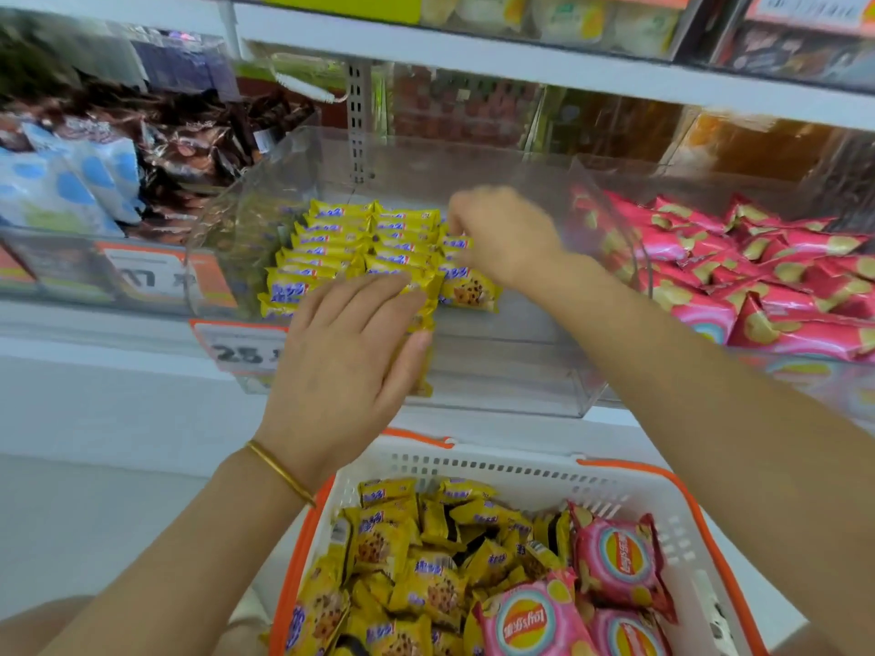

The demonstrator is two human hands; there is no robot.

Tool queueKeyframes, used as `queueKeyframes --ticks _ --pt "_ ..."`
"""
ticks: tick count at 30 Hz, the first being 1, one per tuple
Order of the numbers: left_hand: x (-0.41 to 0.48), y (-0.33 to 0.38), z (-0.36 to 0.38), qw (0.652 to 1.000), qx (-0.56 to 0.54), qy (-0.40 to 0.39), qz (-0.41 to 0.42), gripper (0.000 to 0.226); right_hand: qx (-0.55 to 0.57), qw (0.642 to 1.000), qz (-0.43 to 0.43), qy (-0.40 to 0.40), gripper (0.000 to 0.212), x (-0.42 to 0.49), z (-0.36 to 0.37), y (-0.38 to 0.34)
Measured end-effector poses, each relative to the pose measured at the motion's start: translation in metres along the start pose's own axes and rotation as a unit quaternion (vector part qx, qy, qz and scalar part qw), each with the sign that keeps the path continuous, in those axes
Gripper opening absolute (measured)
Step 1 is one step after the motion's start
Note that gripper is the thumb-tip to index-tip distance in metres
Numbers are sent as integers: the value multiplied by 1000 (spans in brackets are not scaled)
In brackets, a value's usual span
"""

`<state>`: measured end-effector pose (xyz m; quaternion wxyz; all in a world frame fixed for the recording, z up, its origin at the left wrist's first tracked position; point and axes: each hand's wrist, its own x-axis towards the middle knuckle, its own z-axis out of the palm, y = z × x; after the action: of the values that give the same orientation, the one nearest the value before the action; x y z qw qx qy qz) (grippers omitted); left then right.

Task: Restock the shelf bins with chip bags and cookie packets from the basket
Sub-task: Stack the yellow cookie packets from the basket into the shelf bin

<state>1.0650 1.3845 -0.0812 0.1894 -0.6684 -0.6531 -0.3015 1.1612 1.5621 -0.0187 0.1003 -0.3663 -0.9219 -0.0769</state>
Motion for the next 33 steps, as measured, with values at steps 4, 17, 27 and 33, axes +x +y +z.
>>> queueKeyframes --ticks 4,17,27,33 --pt "-22 -2 -25 998 -38 49 13 27 248 961 -48 112 14 -102 -33 -38" --pt "-61 -14 -19 999 -29 -42 2 27 391 818 33 -420 75 -188 199 -170" --pt "-56 -5 -7 939 -23 -326 -110 26 530 790 132 -280 26 -178 125 -75" --pt "-32 13 -6 856 -320 -373 -162 31 600 766 128 -195 22 -181 37 -33"
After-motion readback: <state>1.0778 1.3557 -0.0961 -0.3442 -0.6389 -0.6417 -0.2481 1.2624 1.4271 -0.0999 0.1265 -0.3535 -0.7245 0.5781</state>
